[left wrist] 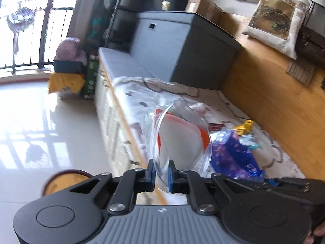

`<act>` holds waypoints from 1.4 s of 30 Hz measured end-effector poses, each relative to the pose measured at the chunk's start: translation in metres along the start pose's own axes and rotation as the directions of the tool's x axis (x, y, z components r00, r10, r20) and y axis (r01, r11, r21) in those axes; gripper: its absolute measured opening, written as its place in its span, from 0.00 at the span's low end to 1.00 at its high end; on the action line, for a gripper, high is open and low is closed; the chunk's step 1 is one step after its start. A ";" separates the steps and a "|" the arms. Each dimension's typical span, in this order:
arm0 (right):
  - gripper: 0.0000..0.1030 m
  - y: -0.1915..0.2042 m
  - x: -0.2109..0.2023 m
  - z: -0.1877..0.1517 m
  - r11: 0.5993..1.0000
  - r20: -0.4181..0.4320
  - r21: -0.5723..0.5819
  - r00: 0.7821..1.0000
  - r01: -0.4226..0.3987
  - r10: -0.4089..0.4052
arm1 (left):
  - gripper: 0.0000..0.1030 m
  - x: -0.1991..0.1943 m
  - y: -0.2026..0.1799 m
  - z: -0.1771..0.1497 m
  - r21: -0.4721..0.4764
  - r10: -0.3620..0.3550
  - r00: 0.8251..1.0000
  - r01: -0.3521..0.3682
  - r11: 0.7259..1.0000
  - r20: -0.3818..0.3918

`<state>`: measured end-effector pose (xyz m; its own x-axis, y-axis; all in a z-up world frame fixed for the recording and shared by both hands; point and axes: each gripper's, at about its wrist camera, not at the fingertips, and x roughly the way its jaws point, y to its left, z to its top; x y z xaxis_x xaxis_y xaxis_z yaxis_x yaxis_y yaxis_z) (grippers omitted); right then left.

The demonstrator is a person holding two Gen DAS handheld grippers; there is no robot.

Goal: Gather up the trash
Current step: 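Carry the blue snack bag and clear plastic bag toward the wastebasket with both tools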

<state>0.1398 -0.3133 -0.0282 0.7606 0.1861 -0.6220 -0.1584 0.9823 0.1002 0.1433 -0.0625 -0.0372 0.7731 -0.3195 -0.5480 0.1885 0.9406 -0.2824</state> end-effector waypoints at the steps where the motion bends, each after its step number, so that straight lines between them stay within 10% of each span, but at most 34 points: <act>1: 0.19 0.004 0.001 0.002 1.000 0.003 -0.001 1.000 -0.002 0.002 | 0.11 -0.003 0.005 0.001 0.007 0.017 1.000 -0.017 1.000 0.005; 21: 0.19 0.109 0.072 0.021 0.994 -0.061 -0.029 0.992 -0.109 0.107 | 0.11 -0.018 0.107 -0.005 0.004 0.238 0.971 -0.238 0.971 0.006; 42: 0.19 0.179 0.234 -0.048 0.986 -0.369 -0.114 0.926 -0.123 0.073 | 0.11 0.080 0.220 -0.078 -0.095 0.320 0.910 -0.354 0.930 -0.263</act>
<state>0.2594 -0.0952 -0.1934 0.4605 0.2356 -0.8558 -0.3217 0.9429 0.0865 0.1989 0.1098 -0.2043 0.6043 -0.0202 -0.7965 -0.1560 0.9773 -0.1432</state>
